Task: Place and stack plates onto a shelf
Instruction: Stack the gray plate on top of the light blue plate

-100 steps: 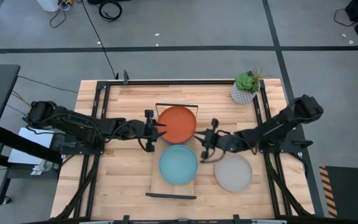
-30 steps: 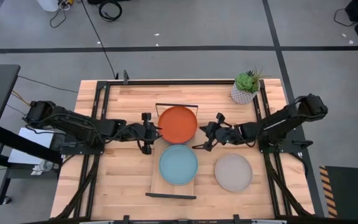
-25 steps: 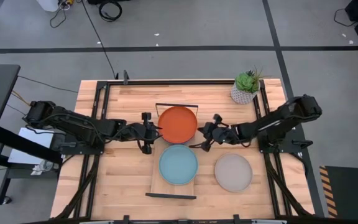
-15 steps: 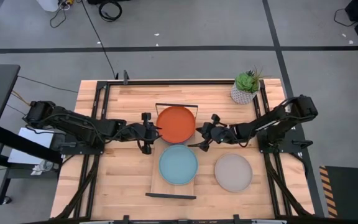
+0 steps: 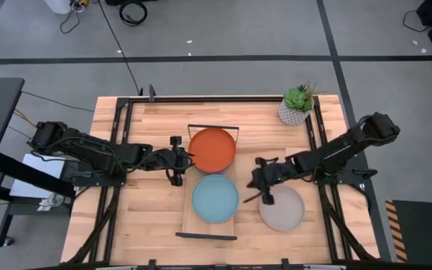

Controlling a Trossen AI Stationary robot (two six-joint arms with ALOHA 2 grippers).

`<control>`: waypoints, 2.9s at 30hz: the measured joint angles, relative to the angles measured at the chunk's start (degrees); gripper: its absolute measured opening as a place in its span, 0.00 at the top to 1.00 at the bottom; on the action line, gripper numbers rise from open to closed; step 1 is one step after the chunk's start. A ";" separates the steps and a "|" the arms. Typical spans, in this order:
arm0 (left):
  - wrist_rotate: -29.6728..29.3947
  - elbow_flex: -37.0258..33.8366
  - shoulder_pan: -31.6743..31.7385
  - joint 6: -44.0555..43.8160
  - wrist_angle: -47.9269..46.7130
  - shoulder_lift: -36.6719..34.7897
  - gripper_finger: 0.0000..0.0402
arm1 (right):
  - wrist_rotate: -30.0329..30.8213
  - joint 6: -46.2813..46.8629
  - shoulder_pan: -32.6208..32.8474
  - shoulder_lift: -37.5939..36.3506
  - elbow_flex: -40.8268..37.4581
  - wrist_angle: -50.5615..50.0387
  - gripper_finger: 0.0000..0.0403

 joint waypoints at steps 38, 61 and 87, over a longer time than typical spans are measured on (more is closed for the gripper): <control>0.47 0.02 -0.83 -3.12 -1.39 -0.01 0.63 | 4.78 33.13 28.43 19.79 31.25 -50.48 0.69; 0.48 0.00 -0.83 -5.80 -4.18 -0.02 0.63 | 2.03 54.25 35.02 33.08 40.89 -60.15 0.76; 2.05 6.14 -8.19 -7.53 -0.80 -2.55 0.63 | 9.11 36.66 29.60 31.47 52.22 -76.97 0.97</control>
